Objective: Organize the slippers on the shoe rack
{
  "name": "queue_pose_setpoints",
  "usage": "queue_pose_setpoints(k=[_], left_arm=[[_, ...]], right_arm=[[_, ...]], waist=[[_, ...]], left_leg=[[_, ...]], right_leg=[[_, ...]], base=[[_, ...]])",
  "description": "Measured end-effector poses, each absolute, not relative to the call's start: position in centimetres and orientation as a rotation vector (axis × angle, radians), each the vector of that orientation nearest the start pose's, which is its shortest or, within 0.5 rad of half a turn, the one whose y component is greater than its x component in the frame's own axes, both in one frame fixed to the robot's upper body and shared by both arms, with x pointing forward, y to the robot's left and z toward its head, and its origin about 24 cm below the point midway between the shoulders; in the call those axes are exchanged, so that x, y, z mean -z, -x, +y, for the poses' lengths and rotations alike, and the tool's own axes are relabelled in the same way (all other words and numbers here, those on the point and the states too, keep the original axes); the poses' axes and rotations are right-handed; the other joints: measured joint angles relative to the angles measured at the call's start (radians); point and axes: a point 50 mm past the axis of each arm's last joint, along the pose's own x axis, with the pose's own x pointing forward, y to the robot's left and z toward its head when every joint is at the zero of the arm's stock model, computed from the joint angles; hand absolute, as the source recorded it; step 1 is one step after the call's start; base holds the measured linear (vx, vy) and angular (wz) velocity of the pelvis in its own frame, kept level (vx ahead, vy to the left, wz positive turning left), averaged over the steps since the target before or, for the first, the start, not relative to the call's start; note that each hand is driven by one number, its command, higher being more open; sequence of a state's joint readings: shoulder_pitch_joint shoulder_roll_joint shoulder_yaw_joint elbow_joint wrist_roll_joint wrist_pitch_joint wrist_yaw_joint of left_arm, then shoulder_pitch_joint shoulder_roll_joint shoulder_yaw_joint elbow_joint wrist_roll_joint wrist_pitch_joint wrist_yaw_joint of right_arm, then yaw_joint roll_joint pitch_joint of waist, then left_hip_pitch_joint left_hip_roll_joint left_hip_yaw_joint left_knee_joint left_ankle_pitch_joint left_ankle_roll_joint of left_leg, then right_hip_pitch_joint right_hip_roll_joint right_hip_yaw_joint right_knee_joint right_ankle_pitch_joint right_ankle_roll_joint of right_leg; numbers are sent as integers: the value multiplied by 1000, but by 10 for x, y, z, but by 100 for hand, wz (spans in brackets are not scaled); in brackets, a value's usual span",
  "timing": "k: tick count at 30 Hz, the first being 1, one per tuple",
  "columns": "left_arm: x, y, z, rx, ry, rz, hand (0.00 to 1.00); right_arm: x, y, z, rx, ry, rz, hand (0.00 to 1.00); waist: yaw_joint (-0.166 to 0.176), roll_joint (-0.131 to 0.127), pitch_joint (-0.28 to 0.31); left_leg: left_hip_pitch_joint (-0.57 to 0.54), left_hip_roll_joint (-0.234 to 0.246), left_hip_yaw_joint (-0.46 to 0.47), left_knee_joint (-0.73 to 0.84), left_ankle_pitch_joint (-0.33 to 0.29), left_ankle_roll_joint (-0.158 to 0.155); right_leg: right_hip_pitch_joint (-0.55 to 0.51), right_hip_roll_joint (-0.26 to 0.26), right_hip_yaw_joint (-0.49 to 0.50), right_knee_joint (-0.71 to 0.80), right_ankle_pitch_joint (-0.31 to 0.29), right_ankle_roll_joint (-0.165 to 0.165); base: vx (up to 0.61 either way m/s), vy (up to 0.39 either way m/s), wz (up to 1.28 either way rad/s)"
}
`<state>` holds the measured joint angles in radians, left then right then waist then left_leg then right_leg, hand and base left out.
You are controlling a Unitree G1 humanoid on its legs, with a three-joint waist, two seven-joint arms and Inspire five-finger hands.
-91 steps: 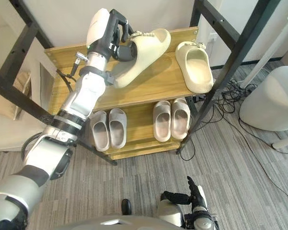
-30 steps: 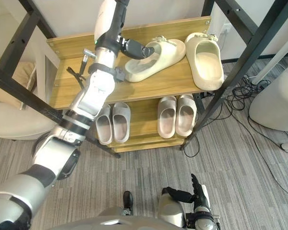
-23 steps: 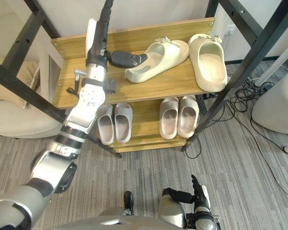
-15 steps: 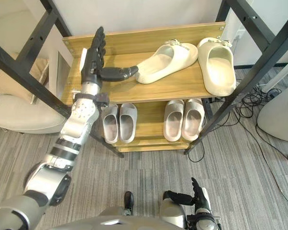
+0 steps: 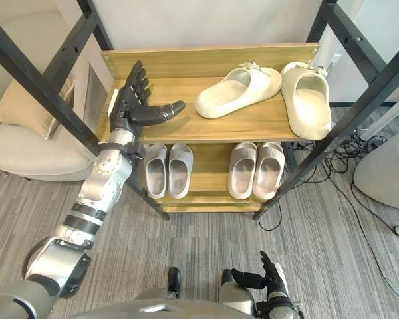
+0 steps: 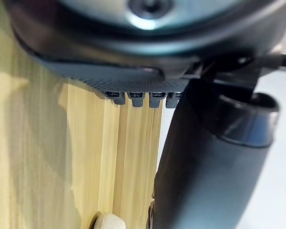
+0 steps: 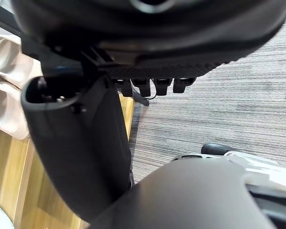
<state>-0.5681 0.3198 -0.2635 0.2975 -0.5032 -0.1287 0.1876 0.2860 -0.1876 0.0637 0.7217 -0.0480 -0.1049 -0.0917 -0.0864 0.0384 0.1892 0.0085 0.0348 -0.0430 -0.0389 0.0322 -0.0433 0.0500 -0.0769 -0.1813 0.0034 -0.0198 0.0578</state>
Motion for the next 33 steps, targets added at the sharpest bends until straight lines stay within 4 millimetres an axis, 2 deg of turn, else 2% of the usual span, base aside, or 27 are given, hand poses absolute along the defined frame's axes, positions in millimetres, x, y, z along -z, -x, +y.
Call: queue_pose_setpoints(k=[17,25,33], left_arm=[[-134,-327,67,378,184,-257,100],[-129,-322,61,397,203,-241,100],[-121,-303,47,470,231,-223,100]], right_arm=[[135,-90,-214,89,277,899,100],[136,-90,-213,78,282,901,100],[137,-88,-210,62,286,911,100]], waist=[[-4,-5,-2],[-4,-10,-5],[8,-18,-12]], left_leg=[[10,-8,3,-7,4,5],[18,-6,5,-9,4,5],[28,-8,4,-10,3,5]], right_leg=[[17,-10,1,-26,17,7],[25,-10,3,-28,18,7],[38,-11,1,-33,18,8]], base=[[1,1,0],[0,0,0],[0,0,0]])
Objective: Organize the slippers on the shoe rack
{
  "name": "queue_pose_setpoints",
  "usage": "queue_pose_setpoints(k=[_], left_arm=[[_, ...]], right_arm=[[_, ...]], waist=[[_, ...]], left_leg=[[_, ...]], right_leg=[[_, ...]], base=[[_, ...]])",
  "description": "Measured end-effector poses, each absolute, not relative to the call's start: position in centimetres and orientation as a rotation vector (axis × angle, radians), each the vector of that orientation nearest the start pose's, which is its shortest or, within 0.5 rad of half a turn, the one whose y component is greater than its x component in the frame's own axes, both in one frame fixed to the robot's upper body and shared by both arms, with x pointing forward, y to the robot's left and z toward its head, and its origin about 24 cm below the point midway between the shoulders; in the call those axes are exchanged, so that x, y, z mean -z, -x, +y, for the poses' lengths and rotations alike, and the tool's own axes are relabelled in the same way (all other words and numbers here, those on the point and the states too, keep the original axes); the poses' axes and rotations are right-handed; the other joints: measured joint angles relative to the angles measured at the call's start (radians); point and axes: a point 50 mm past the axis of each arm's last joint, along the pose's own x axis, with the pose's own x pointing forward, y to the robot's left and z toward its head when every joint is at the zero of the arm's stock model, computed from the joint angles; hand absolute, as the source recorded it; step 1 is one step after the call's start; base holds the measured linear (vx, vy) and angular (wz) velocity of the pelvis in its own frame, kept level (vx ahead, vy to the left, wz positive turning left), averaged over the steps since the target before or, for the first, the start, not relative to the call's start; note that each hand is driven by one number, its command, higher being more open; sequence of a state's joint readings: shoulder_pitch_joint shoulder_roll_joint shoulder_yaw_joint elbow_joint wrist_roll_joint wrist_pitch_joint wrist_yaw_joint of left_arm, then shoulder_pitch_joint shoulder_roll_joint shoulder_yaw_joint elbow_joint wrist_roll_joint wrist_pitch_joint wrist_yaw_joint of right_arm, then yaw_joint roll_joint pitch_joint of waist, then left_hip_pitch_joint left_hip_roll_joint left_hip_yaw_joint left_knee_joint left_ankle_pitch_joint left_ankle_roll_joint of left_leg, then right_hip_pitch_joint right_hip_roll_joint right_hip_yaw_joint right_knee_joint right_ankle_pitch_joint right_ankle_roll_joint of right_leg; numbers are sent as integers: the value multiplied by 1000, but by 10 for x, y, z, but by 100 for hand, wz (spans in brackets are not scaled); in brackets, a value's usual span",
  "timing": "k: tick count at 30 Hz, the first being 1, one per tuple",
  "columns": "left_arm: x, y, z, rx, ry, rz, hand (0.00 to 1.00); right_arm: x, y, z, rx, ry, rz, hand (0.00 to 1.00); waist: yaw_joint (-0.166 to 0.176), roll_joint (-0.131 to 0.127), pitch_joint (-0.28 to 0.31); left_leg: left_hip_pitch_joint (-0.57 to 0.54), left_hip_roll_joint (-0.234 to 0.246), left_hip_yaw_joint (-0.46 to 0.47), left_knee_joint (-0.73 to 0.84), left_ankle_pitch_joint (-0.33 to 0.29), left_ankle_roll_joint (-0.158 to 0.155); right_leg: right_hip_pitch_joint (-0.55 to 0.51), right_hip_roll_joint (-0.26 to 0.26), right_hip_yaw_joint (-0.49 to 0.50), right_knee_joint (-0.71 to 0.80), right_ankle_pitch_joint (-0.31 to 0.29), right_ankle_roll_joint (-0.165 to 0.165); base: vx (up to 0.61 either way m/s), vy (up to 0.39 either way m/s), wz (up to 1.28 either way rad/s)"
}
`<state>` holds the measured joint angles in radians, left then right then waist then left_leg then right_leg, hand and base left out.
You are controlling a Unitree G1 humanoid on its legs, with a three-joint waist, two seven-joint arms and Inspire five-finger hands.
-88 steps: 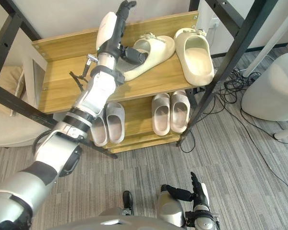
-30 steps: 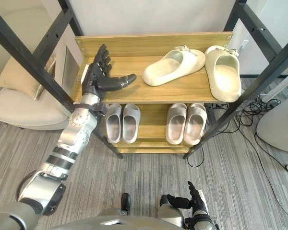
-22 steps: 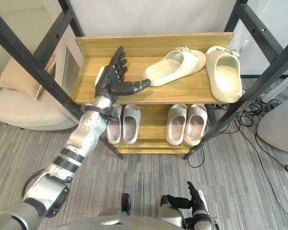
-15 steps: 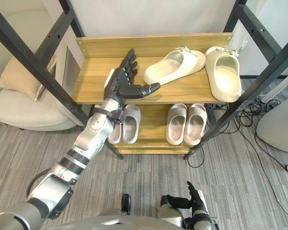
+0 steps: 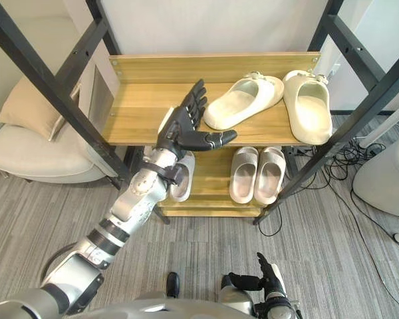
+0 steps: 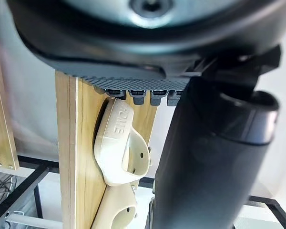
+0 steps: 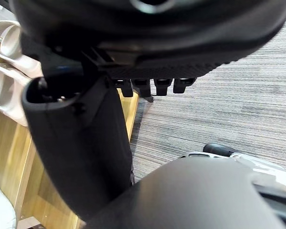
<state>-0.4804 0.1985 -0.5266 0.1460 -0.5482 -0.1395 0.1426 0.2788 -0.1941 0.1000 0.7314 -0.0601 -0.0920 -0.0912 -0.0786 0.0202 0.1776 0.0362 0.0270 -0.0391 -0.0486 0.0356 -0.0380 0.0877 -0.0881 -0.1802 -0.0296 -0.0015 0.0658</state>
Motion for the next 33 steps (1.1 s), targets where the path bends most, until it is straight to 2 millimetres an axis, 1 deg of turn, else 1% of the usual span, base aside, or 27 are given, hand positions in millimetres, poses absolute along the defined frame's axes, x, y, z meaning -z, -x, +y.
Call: queue_pose_setpoints(k=[1,3,4,7,8,9,10,14,19,27,30,31,33], left_arm=[[-120,-300,44,485,235,-221,100],[-122,-291,28,555,253,-219,100],[-123,-289,25,570,260,-221,100],[-131,-275,3,669,319,-237,100],[-131,-275,3,670,320,-237,100],[-135,-269,-6,708,341,-247,100],[-138,-265,-10,731,353,-257,100],[-142,-259,-19,768,376,-267,100],[-143,-256,-23,778,385,-266,100],[-146,-257,-24,760,390,-277,100],[-149,-262,-18,721,371,-303,100],[-152,-268,-10,672,362,-322,100],[-152,-272,-2,632,350,-332,100]], right_arm=[[137,-88,-210,62,286,912,100],[137,-88,-210,62,286,913,100],[137,-88,-210,62,286,913,100],[137,-87,-210,63,286,914,100],[137,-87,-210,63,286,915,100],[137,-87,-210,64,286,916,100],[137,-86,-210,64,286,916,100],[138,-84,-212,66,289,923,100],[139,-81,-212,67,290,935,100],[139,-81,-212,68,290,935,100],[139,-81,-212,70,287,935,100],[139,-80,-212,79,281,936,100],[139,-80,-213,86,278,937,100]], waist=[[2,0,0],[5,0,-1],[5,0,-1],[4,2,-10],[3,2,-10],[0,4,-18],[-3,7,-21],[-4,15,-34],[-4,17,-53],[-7,17,-54],[-8,17,-54],[-9,17,-54],[-9,17,-54]], left_leg=[[0,0,0,0,0,0],[1,0,0,0,0,0],[1,0,0,0,0,0],[2,0,1,0,0,0],[2,1,1,0,0,0],[3,1,1,-1,0,0],[6,2,1,-1,0,0],[18,5,2,-6,0,-1],[19,6,3,-8,0,-1],[22,7,7,-13,0,-1],[24,7,8,-14,0,-1],[24,7,8,-14,0,-1],[27,8,7,-15,0,-1]], right_leg=[[0,0,0,0,0,0],[0,0,1,3,0,0],[0,0,2,3,-1,0],[-2,0,2,7,-4,-1],[-2,0,2,7,-4,-1],[-4,0,3,12,-8,-2],[-4,1,3,18,-12,-2],[-6,1,7,40,-26,-3],[-15,1,10,51,-32,-4],[-16,2,14,50,-33,-3],[-15,2,15,50,-33,-3],[-14,2,15,50,-33,-3],[-8,3,14,49,-33,-3]], base=[[0,0,0],[0,0,0],[0,0,0],[0,0,0],[0,0,0],[0,0,0],[0,0,0],[6,-3,-2],[0,0,0],[0,0,0],[0,0,0],[0,0,0],[0,0,0]])
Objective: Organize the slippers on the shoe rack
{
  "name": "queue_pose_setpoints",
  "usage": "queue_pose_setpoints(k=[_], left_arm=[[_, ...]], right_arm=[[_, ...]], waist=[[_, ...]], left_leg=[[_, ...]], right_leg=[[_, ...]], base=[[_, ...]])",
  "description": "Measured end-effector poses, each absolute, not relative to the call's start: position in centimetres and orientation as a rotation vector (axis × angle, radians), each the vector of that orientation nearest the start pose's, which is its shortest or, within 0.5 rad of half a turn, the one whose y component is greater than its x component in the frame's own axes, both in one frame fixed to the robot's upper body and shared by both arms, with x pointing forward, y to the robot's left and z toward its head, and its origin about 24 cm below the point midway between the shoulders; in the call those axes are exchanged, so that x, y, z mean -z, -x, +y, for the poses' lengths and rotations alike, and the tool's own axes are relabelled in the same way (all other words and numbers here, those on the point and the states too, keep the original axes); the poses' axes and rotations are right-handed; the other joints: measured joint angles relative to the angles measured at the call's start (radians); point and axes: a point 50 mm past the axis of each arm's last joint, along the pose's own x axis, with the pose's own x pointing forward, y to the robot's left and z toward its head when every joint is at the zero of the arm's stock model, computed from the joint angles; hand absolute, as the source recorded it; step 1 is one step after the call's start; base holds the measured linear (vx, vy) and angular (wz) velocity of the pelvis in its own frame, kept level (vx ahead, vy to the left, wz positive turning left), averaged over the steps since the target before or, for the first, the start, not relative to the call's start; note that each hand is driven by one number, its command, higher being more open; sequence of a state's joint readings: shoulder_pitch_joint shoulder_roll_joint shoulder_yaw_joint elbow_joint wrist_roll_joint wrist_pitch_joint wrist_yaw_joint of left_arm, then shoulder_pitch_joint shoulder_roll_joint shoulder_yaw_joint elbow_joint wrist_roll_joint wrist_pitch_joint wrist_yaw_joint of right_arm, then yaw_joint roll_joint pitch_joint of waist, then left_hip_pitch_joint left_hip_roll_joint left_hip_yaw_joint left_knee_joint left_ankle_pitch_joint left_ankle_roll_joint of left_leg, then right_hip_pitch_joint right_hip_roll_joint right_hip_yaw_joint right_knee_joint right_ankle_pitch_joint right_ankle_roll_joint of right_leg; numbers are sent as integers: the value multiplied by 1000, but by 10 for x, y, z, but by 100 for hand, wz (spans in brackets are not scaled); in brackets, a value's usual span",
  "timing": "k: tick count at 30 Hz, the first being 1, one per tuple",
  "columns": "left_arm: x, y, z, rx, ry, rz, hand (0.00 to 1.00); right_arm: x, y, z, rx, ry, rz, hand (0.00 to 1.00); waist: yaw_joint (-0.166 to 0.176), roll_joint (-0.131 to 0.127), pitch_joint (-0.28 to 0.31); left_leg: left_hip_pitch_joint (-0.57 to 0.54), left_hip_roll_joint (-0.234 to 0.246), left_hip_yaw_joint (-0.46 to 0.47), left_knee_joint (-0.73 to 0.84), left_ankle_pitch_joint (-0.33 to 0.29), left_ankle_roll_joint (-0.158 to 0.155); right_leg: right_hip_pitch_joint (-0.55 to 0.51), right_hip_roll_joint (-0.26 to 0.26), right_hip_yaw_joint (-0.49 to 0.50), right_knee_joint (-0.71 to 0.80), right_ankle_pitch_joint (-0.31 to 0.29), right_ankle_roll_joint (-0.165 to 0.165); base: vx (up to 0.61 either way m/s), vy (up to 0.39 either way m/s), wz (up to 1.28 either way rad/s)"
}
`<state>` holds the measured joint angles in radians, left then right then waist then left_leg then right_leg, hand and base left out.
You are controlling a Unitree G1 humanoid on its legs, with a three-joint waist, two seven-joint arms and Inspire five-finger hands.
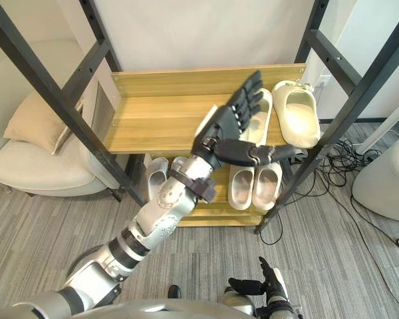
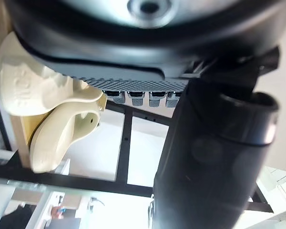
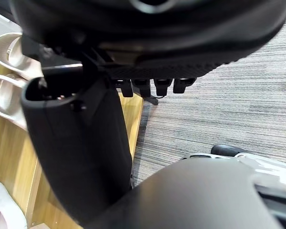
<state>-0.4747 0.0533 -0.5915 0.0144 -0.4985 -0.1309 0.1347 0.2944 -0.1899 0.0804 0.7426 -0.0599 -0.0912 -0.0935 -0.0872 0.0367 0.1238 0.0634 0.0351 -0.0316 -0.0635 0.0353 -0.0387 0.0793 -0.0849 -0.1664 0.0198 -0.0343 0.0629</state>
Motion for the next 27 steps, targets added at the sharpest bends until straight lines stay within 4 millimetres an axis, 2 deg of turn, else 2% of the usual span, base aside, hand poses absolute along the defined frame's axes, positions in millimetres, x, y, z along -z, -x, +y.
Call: queue_pose_setpoints(k=[5,8,12,18,27], left_arm=[[-125,-280,32,474,339,-256,100],[-109,-278,44,431,320,-206,100],[-97,-277,51,402,313,-167,100],[-94,-275,51,411,309,-159,100],[-87,-270,41,464,271,-138,100]], right_arm=[[141,-77,-212,87,275,954,100],[142,-76,-211,83,272,957,100],[142,-76,-210,80,269,958,100],[144,-76,-209,74,270,967,100],[144,-75,-208,71,268,969,100]], waist=[[4,-10,-8],[8,-19,-11],[13,-27,-13],[15,-33,-16],[15,-42,-16]], left_leg=[[5,2,-7,-2,-2,-3],[2,2,-9,-4,-2,-3],[-3,0,-12,-6,-2,-3],[-7,-2,-16,-5,-2,-3],[-7,-2,-14,-4,-2,-3]], right_leg=[[10,3,-11,-11,0,0],[11,3,-16,-16,0,0],[12,2,-20,-23,2,2],[12,0,-25,-25,2,2],[13,1,-23,-34,8,3]], base=[[2,-7,5],[9,-3,4],[14,2,2],[9,2,2],[0,0,0]])
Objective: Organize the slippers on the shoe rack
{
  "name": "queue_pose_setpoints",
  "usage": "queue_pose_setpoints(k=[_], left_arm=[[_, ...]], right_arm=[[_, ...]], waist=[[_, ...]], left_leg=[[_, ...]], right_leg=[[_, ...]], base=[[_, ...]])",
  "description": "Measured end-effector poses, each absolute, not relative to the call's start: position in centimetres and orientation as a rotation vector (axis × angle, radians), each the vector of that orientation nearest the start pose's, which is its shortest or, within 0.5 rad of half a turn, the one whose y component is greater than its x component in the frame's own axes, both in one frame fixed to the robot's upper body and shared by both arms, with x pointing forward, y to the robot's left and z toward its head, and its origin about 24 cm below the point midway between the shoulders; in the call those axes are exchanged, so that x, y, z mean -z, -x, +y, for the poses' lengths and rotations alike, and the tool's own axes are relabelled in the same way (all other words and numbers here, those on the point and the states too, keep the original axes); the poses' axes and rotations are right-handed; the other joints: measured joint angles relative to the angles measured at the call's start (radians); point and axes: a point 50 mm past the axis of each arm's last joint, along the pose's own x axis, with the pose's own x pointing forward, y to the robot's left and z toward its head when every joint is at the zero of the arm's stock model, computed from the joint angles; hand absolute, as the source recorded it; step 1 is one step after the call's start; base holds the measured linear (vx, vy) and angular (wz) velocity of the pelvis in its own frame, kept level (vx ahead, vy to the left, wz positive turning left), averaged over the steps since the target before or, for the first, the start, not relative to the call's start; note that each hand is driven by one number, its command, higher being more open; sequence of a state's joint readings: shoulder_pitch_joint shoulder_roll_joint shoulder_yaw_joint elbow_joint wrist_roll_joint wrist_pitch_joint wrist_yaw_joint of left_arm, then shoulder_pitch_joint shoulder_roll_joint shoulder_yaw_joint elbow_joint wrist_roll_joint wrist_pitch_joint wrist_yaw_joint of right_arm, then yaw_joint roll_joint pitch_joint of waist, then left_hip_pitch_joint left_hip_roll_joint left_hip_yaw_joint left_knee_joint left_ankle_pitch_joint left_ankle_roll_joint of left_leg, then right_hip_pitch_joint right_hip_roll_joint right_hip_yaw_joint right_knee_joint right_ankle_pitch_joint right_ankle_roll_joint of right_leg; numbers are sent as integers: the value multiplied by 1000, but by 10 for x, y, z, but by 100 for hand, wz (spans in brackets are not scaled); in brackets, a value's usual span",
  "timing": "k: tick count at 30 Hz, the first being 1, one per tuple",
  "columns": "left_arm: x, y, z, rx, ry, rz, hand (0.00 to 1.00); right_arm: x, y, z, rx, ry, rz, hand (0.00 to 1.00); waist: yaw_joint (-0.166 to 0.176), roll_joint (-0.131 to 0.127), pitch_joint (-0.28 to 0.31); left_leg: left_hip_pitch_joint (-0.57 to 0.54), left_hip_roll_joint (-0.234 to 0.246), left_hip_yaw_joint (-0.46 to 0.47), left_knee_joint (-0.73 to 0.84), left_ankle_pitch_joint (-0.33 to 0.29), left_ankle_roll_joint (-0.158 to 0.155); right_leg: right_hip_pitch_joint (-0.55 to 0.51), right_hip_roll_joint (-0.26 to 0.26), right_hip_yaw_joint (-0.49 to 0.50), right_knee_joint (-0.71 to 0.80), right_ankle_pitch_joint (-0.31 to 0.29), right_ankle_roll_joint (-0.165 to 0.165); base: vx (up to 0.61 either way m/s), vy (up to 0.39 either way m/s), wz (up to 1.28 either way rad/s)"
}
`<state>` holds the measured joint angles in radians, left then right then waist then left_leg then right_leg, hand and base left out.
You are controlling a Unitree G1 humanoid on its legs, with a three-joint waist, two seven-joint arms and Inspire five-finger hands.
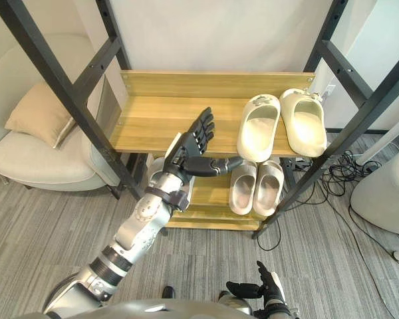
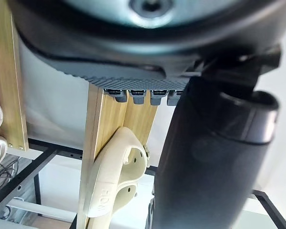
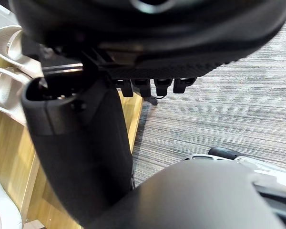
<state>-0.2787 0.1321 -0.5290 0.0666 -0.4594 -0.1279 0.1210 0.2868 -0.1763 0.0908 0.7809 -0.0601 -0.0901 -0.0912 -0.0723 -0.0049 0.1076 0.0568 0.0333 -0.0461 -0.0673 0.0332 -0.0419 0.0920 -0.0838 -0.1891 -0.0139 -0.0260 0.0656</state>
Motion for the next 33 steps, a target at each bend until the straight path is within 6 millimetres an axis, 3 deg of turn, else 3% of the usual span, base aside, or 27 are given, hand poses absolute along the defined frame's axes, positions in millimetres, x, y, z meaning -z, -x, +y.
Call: queue_pose_setpoints(k=[33], left_arm=[[-90,-285,12,518,206,-144,100]], right_arm=[[144,-77,-203,69,252,962,100]], waist=[[-17,-22,11]], left_leg=[[2,3,60,-8,-1,-2]], right_leg=[[-14,4,59,-37,41,1]], base=[[-3,7,-5]])
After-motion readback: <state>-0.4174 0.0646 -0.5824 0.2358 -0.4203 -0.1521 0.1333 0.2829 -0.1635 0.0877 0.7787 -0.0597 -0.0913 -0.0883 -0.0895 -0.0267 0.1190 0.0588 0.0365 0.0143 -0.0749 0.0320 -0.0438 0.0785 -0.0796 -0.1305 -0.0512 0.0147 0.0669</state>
